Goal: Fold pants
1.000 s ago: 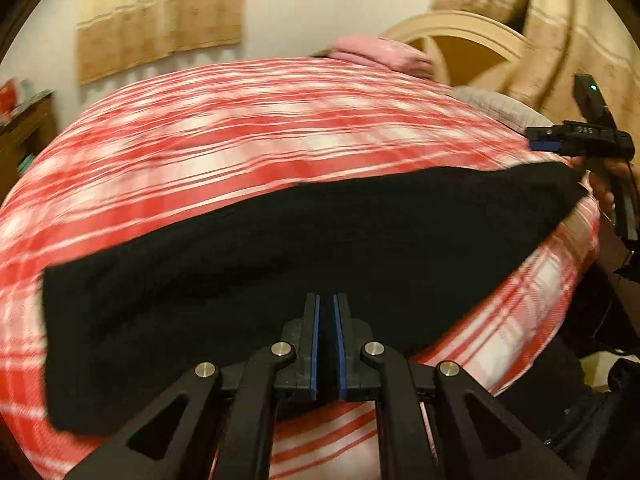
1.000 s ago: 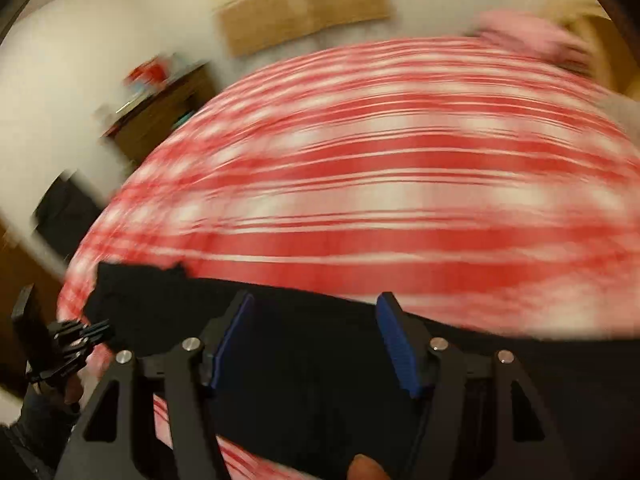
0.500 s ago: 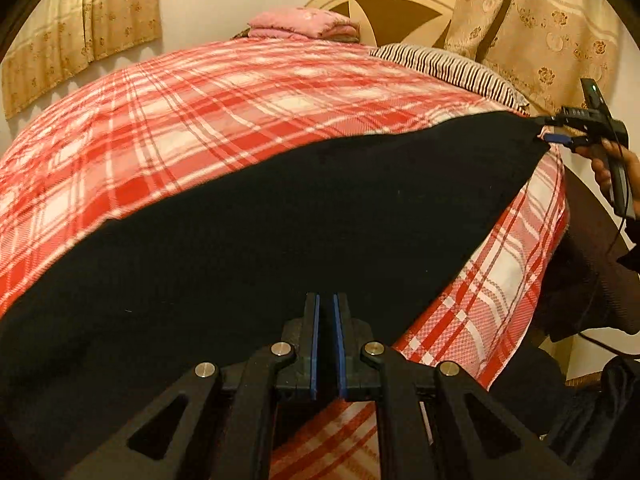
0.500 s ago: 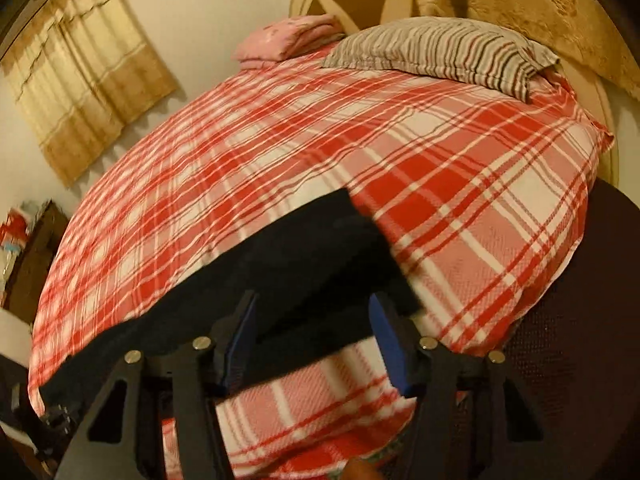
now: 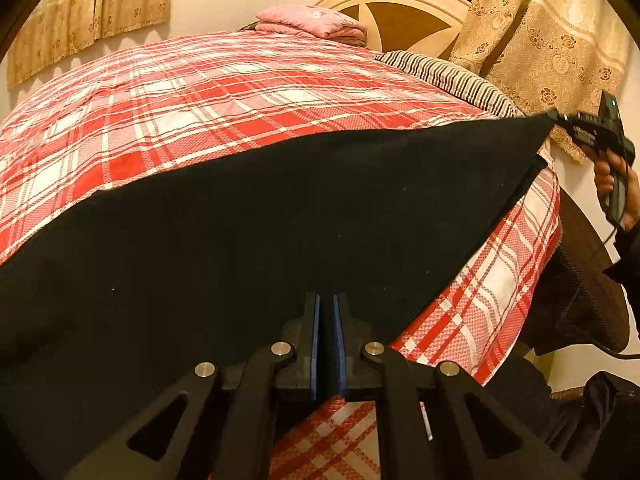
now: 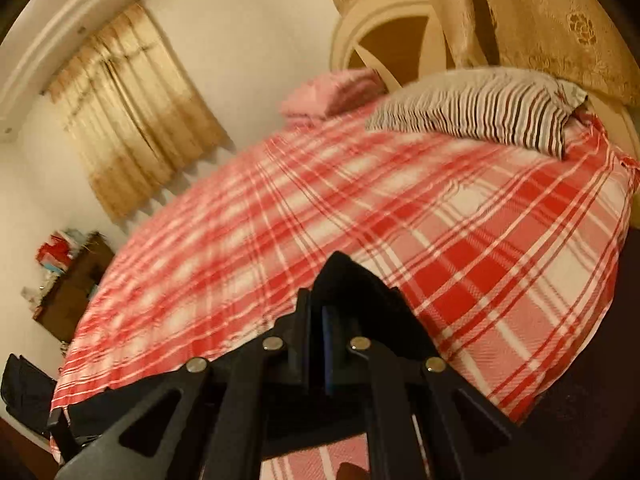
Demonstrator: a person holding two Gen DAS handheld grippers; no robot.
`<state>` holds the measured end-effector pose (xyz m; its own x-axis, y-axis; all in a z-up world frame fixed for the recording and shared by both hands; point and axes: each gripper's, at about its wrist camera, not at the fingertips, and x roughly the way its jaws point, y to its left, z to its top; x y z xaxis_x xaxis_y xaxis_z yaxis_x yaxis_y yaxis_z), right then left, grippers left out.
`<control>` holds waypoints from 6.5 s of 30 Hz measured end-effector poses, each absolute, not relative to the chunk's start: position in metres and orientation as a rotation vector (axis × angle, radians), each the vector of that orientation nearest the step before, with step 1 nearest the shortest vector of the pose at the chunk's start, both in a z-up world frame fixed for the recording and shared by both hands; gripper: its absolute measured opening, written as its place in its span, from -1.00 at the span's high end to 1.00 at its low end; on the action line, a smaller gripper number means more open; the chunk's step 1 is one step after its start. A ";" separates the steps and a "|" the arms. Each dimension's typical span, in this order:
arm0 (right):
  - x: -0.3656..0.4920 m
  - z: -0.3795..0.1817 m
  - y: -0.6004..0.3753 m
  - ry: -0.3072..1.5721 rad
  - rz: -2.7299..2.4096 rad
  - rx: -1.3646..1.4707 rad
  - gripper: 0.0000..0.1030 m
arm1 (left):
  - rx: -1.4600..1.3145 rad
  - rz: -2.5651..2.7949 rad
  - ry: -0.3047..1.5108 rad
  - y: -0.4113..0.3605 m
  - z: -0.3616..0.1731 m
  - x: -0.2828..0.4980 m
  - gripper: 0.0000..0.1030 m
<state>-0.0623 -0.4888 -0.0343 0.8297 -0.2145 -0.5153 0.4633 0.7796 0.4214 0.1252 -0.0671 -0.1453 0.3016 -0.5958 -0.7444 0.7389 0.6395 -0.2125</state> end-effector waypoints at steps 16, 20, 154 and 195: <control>-0.127 -0.064 -0.526 0.536 -0.587 0.562 -0.32 | 0.224 -0.958 0.900 -0.096 -0.134 0.119 0.86; -0.096 -0.057 -0.553 0.590 -0.523 0.557 -0.03 | 0.240 -0.997 0.887 -0.109 -0.130 0.110 0.86; 0.225 -0.116 -0.177 0.953 0.456 0.296 -0.31 | 0.062 -0.648 0.795 -0.045 -0.152 0.116 -0.35; 0.173 -0.091 -0.263 0.851 0.281 0.403 -0.69 | -0.038 -0.614 0.758 -0.032 -0.141 0.110 -0.45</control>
<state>0.1732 -0.2629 -0.0912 0.6294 0.3963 -0.6684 -0.0801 0.8887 0.4515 0.1102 -0.0319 -0.1415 0.5609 -0.5338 -0.6328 0.5075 0.8256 -0.2466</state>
